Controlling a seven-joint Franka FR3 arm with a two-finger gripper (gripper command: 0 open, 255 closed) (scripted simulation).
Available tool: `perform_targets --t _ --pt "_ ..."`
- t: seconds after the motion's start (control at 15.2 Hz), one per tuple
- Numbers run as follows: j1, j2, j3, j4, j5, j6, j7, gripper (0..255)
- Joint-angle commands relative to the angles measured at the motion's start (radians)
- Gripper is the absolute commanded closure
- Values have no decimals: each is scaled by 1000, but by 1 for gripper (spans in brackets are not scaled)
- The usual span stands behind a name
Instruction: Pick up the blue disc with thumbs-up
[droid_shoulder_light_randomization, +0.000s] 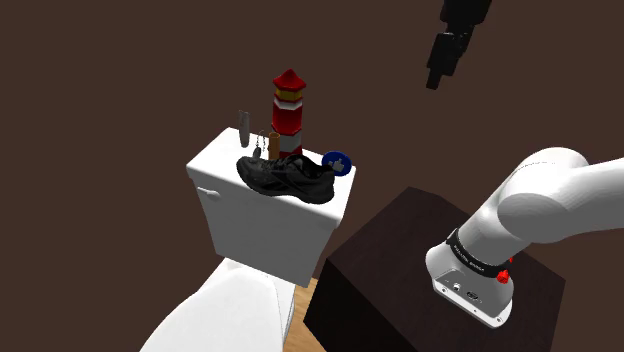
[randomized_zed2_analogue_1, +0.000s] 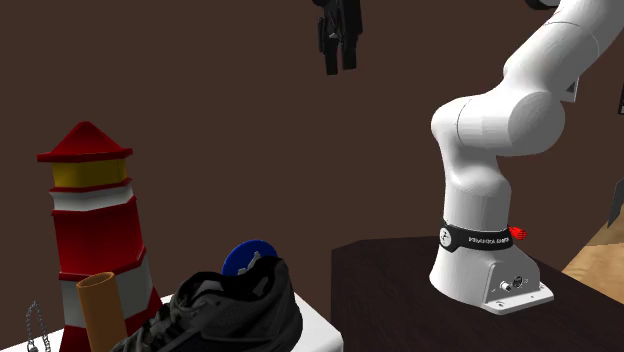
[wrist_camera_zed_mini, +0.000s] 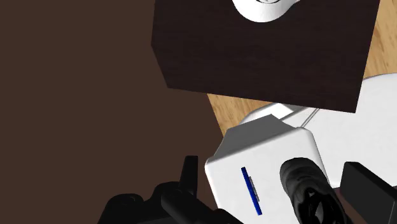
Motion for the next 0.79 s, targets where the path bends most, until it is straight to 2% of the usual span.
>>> perform_targets --t 0.0,0.73 --pt "0 0 0 0 0 0 0 0" --pt "52 261 -18 -127 9 387 -92 0"
